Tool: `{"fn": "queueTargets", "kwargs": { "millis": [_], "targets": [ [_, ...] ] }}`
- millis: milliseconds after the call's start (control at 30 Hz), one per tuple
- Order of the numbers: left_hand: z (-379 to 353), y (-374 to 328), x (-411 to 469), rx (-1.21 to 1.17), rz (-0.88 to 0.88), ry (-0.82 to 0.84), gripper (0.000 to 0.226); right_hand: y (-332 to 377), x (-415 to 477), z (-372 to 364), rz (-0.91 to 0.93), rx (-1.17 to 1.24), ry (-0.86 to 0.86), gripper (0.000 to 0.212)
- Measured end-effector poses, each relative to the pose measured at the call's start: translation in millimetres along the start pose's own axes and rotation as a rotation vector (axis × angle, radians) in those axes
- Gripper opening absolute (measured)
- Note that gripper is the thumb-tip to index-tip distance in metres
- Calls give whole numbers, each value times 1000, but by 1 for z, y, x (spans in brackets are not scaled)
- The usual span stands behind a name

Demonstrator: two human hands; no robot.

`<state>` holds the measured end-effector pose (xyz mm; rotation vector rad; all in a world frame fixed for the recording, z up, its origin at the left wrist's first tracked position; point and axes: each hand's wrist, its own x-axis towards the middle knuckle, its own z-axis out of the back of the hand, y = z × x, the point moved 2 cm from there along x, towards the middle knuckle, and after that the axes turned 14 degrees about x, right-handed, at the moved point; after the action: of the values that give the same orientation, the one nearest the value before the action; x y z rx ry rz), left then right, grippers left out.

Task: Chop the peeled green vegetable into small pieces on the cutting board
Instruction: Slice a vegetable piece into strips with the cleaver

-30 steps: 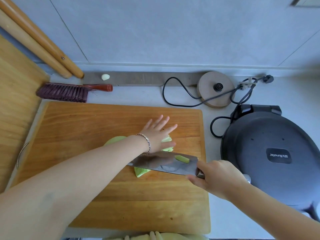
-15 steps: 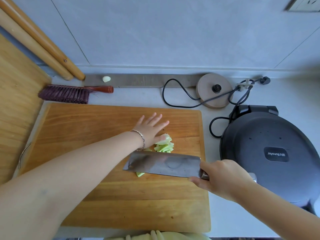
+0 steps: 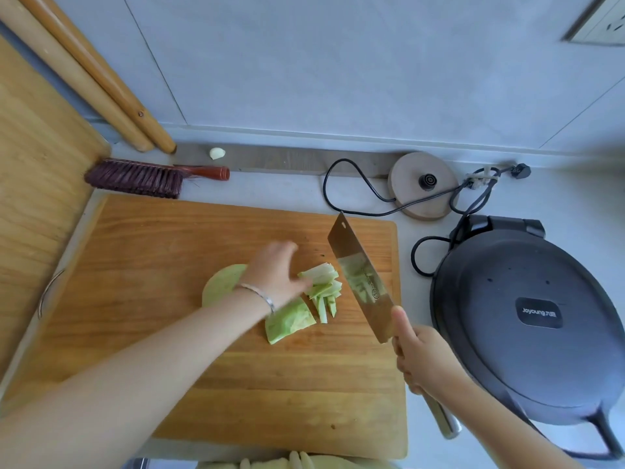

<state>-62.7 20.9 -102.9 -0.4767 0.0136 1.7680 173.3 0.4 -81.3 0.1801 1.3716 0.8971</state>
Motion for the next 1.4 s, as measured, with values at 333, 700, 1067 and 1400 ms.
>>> {"fn": "queueTargets", "kwargs": {
  "millis": [333,700,1067,1400],
  "targets": [
    [-37,-31,13,258,-81,183,37,6,6,4,8,5,-22,56],
    [-40,-35,10,161,37,14,51,6,10,0,67,-114,5,55],
    [-53,-38,13,88,73,-44,22,-1,25,-17,91,-287,27,55],
    [-56,-38,15,146,84,-92,13,-3,35,-34,173,-190,7,53]
  ]
}}
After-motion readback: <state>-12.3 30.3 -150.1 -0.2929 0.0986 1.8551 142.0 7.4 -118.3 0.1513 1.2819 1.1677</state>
